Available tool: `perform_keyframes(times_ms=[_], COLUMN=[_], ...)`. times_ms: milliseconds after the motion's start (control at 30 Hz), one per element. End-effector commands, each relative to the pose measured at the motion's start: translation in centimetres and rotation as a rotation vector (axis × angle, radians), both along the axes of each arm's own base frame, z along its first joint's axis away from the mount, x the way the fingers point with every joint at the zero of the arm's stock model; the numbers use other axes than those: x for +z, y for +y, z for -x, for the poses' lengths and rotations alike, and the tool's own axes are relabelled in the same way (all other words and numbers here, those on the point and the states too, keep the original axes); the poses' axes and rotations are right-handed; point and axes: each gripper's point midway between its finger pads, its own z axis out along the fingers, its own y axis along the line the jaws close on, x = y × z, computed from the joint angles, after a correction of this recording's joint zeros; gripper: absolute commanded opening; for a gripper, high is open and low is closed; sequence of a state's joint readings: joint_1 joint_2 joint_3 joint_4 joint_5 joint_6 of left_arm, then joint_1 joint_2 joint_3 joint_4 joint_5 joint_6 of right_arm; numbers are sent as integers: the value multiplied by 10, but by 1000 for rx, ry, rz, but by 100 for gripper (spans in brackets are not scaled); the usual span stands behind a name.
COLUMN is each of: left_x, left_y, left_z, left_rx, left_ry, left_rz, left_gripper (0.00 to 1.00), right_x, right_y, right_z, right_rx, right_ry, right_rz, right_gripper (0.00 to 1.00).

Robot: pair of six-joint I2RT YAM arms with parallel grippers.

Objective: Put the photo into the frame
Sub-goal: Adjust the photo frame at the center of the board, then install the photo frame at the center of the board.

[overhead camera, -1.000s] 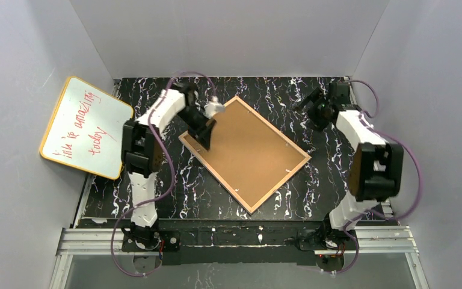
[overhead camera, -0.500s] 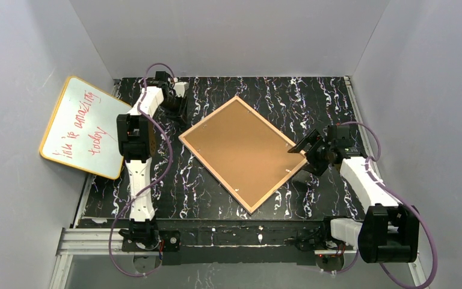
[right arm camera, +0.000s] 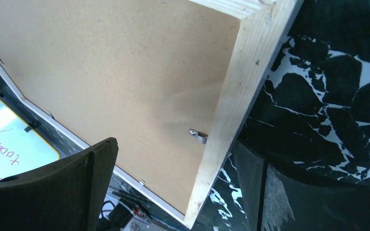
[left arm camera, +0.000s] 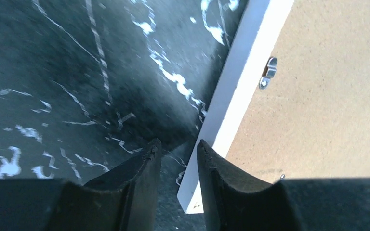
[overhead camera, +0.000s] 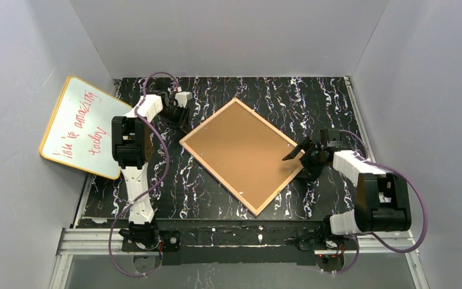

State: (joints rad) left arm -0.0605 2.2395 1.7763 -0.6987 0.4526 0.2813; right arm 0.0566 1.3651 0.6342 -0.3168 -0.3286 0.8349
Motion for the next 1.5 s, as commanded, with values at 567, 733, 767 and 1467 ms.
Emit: perform_keyframes(times_ms=[567, 733, 767, 1467], left_x=[31, 43, 43, -4], left_y=[-11, -16, -17, -17], left_z=[189, 185, 185, 199], left_rx=[-303, -285, -283, -224], left_ry=[302, 305, 314, 452], left_rz=[101, 154, 166, 172], left_gripper=[30, 30, 30, 17], right_x=[59, 106, 111, 61], right_y=[-35, 9, 26, 320], right_z=[-151, -147, -142, -36], right_rx=[-51, 22, 55, 707], right_ry=[-191, -330, -341, -356], right_rz=[197, 175, 157, -252], right_gripper=[98, 94, 93, 81])
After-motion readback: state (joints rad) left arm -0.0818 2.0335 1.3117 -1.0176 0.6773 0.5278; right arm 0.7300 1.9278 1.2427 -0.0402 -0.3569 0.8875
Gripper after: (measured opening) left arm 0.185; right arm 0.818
